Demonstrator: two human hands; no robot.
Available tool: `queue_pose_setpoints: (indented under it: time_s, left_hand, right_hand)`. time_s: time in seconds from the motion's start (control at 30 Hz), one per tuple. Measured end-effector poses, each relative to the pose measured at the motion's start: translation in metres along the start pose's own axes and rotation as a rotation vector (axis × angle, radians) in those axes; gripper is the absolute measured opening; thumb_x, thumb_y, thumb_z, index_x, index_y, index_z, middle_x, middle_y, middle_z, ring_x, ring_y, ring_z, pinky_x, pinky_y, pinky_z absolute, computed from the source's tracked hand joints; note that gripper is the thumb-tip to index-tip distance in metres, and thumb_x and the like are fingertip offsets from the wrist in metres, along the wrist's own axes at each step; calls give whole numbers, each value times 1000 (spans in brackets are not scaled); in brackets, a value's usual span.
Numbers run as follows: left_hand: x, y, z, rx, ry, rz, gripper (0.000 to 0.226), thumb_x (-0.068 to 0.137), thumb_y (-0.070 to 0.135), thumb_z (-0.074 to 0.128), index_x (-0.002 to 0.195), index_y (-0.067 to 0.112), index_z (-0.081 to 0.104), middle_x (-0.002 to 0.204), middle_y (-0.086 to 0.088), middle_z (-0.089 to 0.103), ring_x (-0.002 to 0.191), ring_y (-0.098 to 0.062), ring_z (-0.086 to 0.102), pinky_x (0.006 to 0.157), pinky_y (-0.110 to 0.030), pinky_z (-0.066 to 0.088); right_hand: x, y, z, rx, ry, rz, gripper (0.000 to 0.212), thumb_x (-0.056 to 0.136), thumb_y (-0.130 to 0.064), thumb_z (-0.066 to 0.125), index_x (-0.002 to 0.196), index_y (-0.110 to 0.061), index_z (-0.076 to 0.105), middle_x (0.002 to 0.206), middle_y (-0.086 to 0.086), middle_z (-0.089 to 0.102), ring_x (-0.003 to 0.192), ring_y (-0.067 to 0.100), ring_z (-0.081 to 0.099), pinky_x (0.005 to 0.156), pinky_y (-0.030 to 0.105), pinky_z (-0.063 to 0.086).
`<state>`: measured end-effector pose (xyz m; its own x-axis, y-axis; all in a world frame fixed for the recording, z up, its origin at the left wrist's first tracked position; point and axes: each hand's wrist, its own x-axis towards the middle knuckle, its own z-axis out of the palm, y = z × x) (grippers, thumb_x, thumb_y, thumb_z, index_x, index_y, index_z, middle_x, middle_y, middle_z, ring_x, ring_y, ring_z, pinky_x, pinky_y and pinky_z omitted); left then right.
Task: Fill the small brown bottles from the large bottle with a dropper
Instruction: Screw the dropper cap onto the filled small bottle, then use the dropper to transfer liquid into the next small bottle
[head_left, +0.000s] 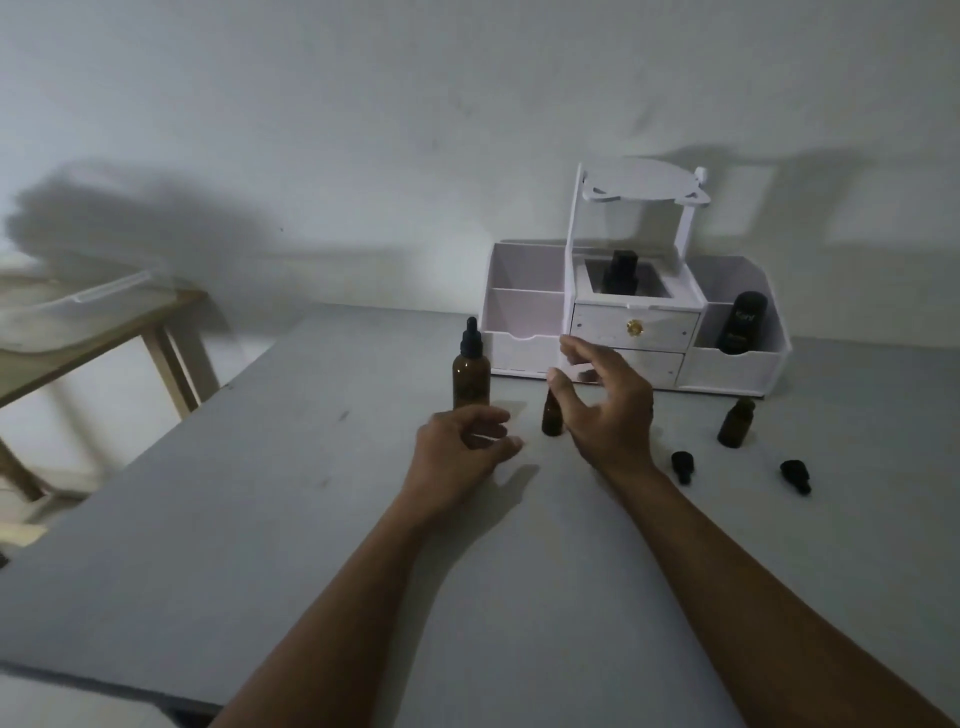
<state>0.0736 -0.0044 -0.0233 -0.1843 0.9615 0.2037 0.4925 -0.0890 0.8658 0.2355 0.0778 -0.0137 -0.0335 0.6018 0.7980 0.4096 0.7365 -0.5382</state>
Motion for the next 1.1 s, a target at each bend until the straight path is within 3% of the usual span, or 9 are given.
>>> queue_pose_setpoints:
  time_s: [0.13,0.27,0.43,0.5,0.6,0.73,0.9,1.1]
  left_hand:
    - [-2,-19,-39,7,123,1,35,80,32,80,114,25,73,101,8,74,86,0,70,85,-23,57]
    - [14,-29,-50,-45,223,-45,50,77,34,83,123,26,66,108,4,72,90,-7,70,82,-27,58]
    - [33,-29,-45,-126,159,-35,68,73,34,85,135,28,57,121,3,64,105,-15,65,89,-32,56]
    - [38,-28,-42,-175,109,-30,72,69,35,85,135,30,56,123,5,64,107,-15,65,85,-28,55]
    - [42,-29,-39,-249,77,-7,58,70,22,84,121,37,62,115,7,71,101,-10,70,76,-19,55]
    - [43,-33,-37,-252,54,29,50,77,8,80,119,32,65,107,4,74,91,-4,73,72,-15,55]
    - [46,-37,-36,-246,56,24,51,78,11,81,124,29,65,109,4,74,90,-2,72,72,-15,55]
    - [46,-39,-34,-229,69,25,55,80,12,80,130,25,63,110,5,73,89,1,71,69,-12,53]
  right_hand:
    - [9,-21,8,52,-3,-25,26,87,-15,73,113,-11,69,106,-2,70,94,3,63,76,5,49]
    - [24,-39,30,115,-86,83,25,88,-24,70,112,-16,69,103,-8,69,92,3,64,72,14,53]
    - [38,-48,61,107,-160,206,34,87,-33,71,117,-18,68,109,-9,69,92,-2,60,72,6,45]
    - [40,-49,67,107,-184,227,38,86,-36,73,117,-15,69,108,-5,71,94,2,63,77,11,49]
    - [41,-48,73,104,-204,253,35,86,-36,72,111,-12,73,102,-2,74,90,7,67,85,21,55]
    - [39,-47,77,111,-187,250,29,88,-34,71,106,-12,75,99,-1,75,84,2,65,77,8,48]
    - [40,-48,79,129,-132,253,23,86,-28,74,100,-10,77,92,-2,76,76,1,66,70,-1,44]
    - [43,-51,84,174,-76,279,11,84,-17,76,89,-8,79,81,1,76,68,1,66,68,9,50]
